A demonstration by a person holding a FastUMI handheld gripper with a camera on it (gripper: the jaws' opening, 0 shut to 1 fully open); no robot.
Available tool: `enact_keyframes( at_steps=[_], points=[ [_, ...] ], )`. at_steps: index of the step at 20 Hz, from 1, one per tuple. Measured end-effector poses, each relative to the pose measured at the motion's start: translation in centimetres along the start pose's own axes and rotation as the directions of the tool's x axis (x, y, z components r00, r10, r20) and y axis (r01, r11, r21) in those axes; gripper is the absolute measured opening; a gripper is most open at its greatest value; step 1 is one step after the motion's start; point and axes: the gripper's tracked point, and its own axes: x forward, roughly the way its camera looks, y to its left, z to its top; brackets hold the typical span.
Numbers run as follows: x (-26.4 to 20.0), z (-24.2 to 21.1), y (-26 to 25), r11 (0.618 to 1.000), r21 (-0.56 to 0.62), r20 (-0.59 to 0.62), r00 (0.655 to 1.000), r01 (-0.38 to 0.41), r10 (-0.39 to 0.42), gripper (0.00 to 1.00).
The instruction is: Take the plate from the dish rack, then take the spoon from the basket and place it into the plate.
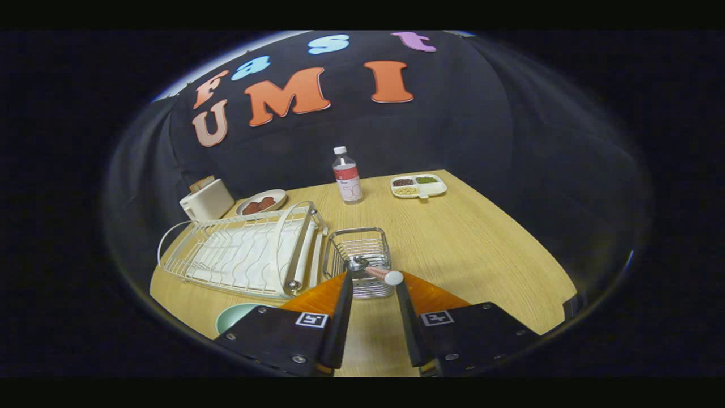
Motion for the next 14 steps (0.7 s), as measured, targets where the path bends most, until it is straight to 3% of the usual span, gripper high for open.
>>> enact_keyframes(
  at_steps=[7,10,14],
  points=[
    [-0.3,1.2,1.6,0.979,-0.205,0.053,0.999,0.017,-0.006,0.39],
    [-0.2,1.3,2.0,0.967,-0.254,0.065,0.998,0.026,-0.009,0.2],
    [-0.4,1.5,2.8,0.969,-0.245,0.04,0.999,-0.008,0.018,0.15]
  ],
)
